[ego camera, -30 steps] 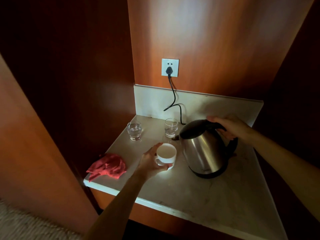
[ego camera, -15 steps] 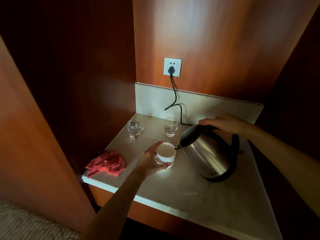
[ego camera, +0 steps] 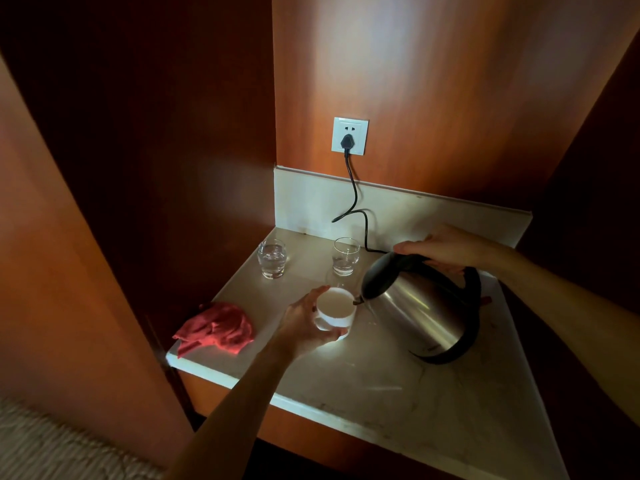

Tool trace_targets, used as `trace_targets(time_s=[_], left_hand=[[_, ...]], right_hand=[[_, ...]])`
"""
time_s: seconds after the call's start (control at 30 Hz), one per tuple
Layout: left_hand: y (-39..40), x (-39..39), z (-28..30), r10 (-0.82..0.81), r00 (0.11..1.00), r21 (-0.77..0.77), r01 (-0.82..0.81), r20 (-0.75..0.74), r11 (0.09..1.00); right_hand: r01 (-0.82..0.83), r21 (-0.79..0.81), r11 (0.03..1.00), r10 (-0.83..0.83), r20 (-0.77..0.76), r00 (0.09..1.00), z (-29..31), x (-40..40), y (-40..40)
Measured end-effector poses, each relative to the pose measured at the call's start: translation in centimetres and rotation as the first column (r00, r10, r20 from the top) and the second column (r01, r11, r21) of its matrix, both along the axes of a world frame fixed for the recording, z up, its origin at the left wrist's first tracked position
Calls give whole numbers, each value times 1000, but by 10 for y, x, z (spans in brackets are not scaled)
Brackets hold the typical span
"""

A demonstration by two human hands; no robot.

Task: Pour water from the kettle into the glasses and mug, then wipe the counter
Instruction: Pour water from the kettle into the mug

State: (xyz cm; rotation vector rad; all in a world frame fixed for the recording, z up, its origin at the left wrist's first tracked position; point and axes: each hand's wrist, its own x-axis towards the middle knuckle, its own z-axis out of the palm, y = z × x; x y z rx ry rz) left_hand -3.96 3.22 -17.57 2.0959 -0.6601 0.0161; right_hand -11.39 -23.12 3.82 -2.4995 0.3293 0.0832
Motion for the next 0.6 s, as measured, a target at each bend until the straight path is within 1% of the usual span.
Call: trace_targets(time_s=[0.23,0.37,0.6], left_hand=[[1,-1,1,-9,1000,-10,9,-8,1000],[1,-2,3,-10,1000,-6,10,7,1000],[0,-1,2,-1,1000,-6,1,-16,1000]], right_hand=[[2,-45,999,-4,-45,999,5,7,3],[-38,-75,996,32,-82,996,8,14,4],[-84,-126,989,69,-118,991,12,21,6]])
